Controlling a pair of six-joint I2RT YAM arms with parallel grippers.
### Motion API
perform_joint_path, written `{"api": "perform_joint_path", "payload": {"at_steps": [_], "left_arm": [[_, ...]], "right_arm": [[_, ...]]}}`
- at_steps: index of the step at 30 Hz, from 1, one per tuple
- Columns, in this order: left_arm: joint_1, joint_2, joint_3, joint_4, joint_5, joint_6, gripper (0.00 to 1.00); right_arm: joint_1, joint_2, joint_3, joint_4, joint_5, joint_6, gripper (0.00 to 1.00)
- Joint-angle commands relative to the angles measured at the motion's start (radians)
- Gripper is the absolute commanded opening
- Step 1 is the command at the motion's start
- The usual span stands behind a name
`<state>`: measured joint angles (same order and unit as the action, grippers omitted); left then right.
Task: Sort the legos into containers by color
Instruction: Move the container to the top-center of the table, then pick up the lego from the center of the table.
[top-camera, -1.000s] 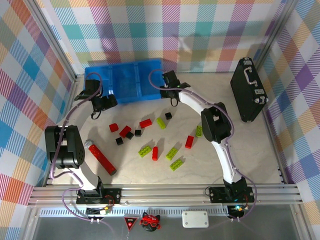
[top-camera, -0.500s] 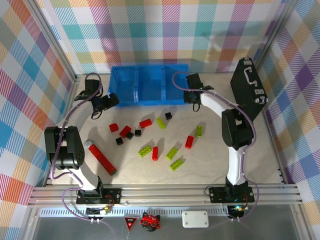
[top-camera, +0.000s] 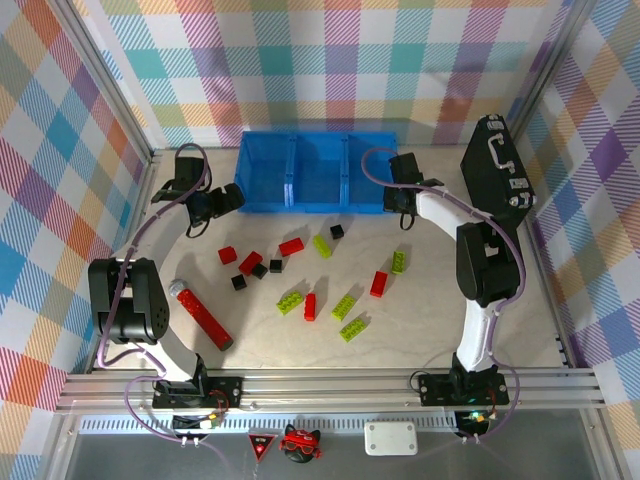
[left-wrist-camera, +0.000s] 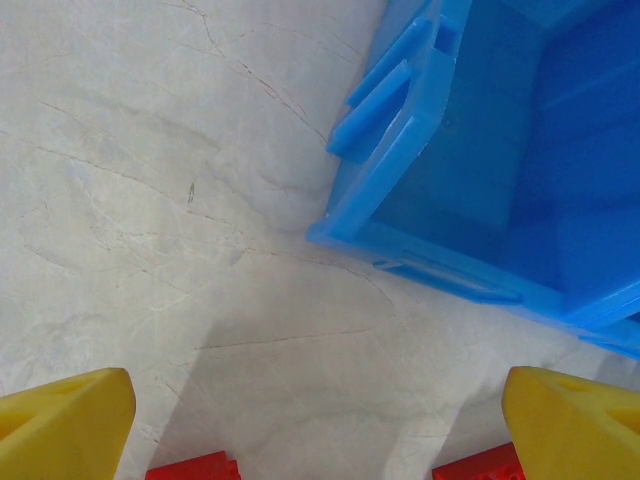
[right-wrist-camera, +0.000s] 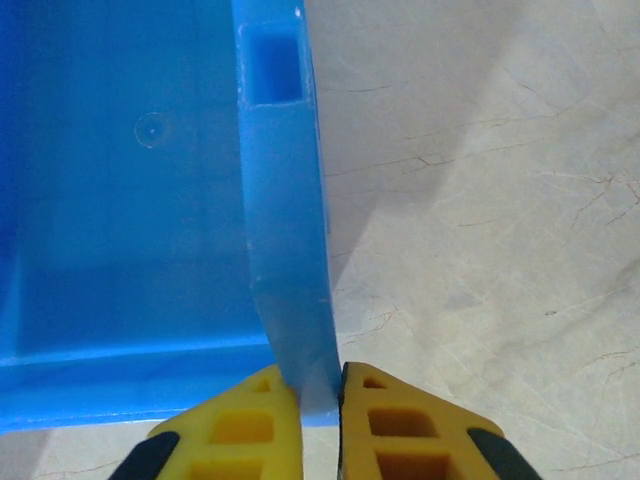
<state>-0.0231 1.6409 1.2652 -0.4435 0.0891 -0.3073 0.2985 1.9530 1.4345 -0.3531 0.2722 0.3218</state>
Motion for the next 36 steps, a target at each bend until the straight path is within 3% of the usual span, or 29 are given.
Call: {"api": "perform_joint_path", "payload": {"at_steps": [1, 12, 17, 22, 25, 30, 36], "left_arm": [[-0.003, -0.048, -0.003, -0.026, 0.014, 0.001, 0.94], [-0.025, -0.136, -0.055, -0.139, -0.011, 0.012, 0.94], [-0.042, -0.161, -0.066, -0.228, -0.047, 0.027, 0.94], [-0.047, -0.131, -0.058, -0.322, -0.044, 0.015, 0.81], [-0.063, -0.119, -0.071, -0.339, -0.104, -0.028, 0.76], [-0.067, -0.119, -0.106, -0.318, -0.139, -0.094, 0.76], [-0.067, -0.138, -0.142, -0.232, -0.059, -0.120, 0.76]], "right_arm": [[-0.010, -0.017, 0.013, 0.025, -0.042, 0.016, 0.25], [-0.010, -0.092, 0.077, -0.124, -0.160, -0.053, 0.58], [-0.011, -0.142, 0.088, -0.203, -0.224, -0.086, 0.63], [-0.011, -0.168, 0.106, -0.325, -0.278, -0.096, 0.66], [-0.010, -0.191, 0.095, -0.383, -0.291, -0.084, 0.67], [-0.011, -0.250, 0.047, -0.479, -0.249, 0.017, 0.67], [0.006, -0.309, -0.095, -0.490, -0.172, 0.134, 0.67]]}}
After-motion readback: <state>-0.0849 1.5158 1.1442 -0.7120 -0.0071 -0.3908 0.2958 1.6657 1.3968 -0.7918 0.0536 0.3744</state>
